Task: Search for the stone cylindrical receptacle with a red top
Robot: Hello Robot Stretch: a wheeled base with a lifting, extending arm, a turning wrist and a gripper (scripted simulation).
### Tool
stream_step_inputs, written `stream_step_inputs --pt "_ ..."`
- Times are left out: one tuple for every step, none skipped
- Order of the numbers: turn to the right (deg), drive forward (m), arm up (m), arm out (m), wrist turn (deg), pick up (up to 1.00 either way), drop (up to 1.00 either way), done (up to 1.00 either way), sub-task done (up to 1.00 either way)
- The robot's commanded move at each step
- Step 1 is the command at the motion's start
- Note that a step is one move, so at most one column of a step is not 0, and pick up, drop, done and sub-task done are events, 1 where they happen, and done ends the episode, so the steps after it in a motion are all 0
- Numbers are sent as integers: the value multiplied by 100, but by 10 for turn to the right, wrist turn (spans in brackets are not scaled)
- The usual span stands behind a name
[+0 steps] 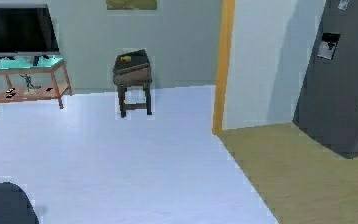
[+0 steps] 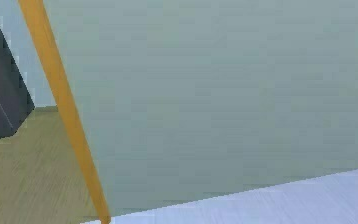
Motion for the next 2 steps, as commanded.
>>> stream_step_inputs --pt "-30 0 0 0 0 0 0 0 0" --pt "0 100 0 0 0 0 0 0 0"
